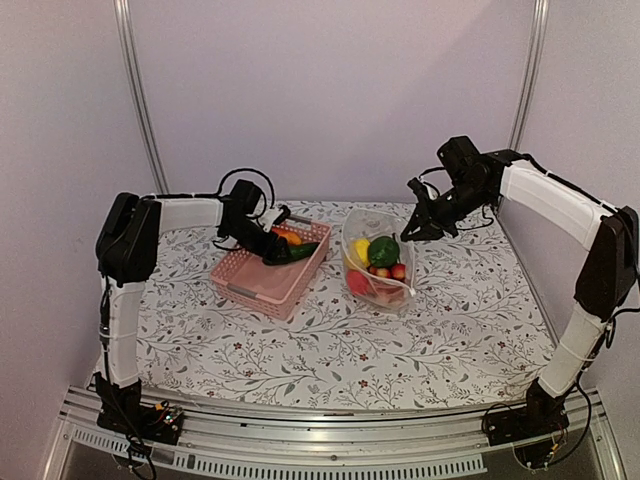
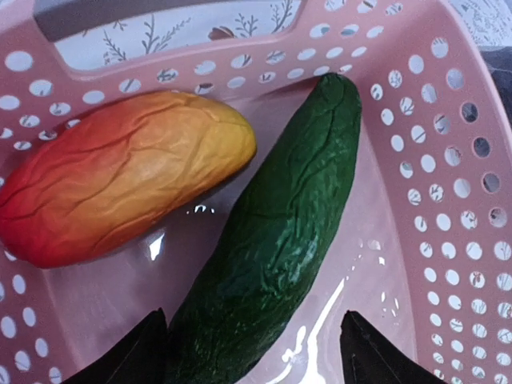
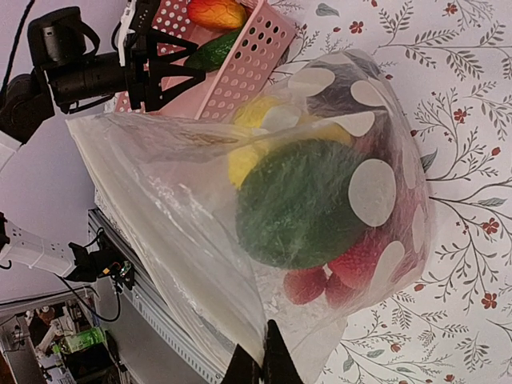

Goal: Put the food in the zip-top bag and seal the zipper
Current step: Pick up the fake vegetable from the bin, then place the fake vegetable in the zipper food storage bag.

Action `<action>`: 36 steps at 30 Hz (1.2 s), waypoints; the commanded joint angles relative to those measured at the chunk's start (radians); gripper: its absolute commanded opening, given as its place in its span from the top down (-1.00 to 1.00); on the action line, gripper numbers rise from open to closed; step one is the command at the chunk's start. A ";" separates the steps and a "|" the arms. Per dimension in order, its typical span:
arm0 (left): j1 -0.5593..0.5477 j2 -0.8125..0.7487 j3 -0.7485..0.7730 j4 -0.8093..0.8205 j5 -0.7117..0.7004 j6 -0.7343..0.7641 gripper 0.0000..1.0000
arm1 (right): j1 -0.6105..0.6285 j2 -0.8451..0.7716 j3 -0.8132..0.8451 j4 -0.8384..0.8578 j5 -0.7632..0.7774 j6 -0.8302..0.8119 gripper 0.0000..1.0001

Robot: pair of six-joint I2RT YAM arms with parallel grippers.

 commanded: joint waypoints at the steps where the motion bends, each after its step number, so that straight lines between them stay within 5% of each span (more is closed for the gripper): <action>1: -0.015 -0.023 -0.060 -0.026 0.017 0.002 -0.46 | -0.006 -0.026 -0.019 0.008 0.000 -0.001 1.00; 5: -0.024 -0.034 -0.109 -0.032 -0.036 -0.021 -0.32 | -0.006 -0.017 -0.011 0.013 -0.008 -0.005 1.00; 11: -0.061 -0.121 -0.147 0.011 -0.100 -0.095 0.21 | -0.006 0.011 0.020 -0.006 -0.022 -0.020 1.00; 21: -0.165 -0.331 -0.009 -0.369 -0.039 -0.329 0.80 | -0.005 -0.007 0.037 0.014 0.053 -0.024 1.00; 22: -0.178 -0.360 -0.010 -0.393 -0.052 -0.353 0.98 | -0.006 -0.014 0.026 0.024 0.055 -0.021 1.00; 28: -0.275 -0.498 -0.011 -0.472 -0.010 -0.502 1.00 | -0.004 -0.022 -0.008 0.066 0.040 -0.004 1.00; 36: -0.462 -0.375 0.329 -0.802 0.010 -0.504 1.00 | -0.002 -0.027 0.025 0.066 0.114 -0.028 1.00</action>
